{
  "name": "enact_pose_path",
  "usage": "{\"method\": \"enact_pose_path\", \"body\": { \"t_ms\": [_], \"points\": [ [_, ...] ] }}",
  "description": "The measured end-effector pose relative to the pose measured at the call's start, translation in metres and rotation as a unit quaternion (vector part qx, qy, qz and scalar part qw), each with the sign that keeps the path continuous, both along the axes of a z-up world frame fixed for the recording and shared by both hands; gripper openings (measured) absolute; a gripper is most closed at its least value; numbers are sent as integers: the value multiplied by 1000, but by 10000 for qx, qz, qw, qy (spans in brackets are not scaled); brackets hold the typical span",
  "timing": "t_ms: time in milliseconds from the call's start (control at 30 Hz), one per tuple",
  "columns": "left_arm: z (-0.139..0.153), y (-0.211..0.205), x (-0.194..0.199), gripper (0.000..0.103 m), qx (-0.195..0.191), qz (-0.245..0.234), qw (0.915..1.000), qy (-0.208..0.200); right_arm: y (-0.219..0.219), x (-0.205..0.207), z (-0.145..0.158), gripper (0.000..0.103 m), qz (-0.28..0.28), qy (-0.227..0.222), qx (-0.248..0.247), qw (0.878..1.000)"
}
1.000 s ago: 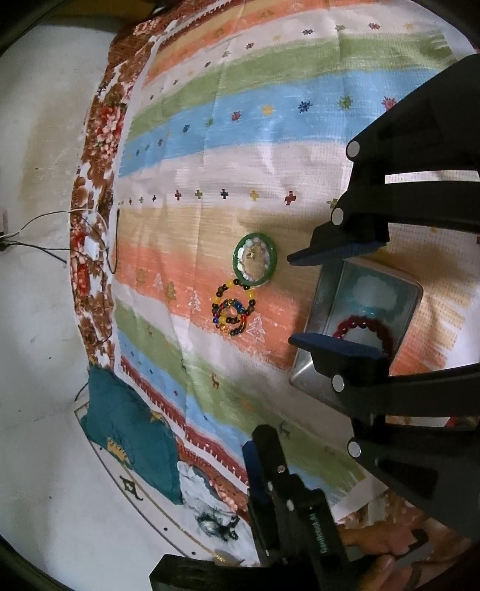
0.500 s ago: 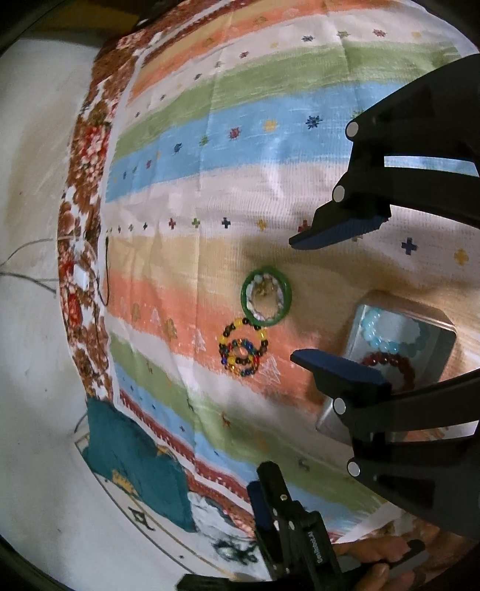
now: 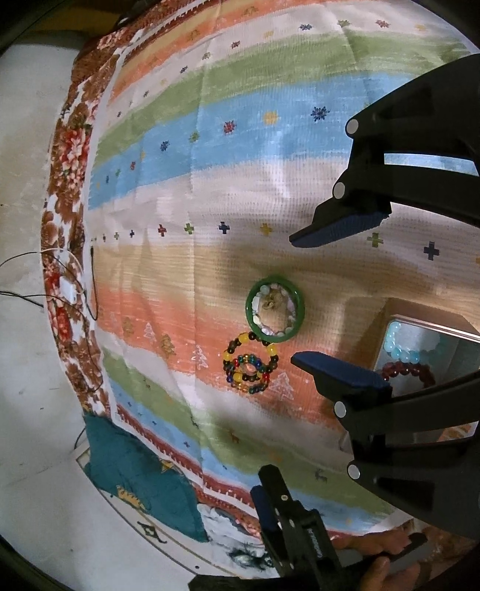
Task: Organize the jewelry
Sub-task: 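Move both open grippers back toward the remaining bracelets and green bangle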
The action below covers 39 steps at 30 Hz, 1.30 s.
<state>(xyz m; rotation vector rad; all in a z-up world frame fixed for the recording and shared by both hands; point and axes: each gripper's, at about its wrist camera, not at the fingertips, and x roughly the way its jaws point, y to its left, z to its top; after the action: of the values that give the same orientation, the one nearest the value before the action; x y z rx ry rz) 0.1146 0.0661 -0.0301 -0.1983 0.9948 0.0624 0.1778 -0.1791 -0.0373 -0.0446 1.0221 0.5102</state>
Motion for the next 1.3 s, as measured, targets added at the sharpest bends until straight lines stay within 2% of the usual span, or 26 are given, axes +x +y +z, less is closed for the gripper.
{"method": "enact_pose_path", "body": {
  "t_ms": [667, 1200, 1300],
  "points": [
    [-28, 5, 37, 65, 38, -15, 9995, 316, 14, 24, -29, 58, 83, 429, -152, 9989],
    [-62, 23, 59, 65, -489, 274, 9955, 761, 20, 39, -52, 58, 101, 822, -117, 9965],
    [-68, 24, 65, 63, -475, 313, 9947, 854, 22, 43, -56, 58, 100, 858, -146, 9962]
  ]
}}
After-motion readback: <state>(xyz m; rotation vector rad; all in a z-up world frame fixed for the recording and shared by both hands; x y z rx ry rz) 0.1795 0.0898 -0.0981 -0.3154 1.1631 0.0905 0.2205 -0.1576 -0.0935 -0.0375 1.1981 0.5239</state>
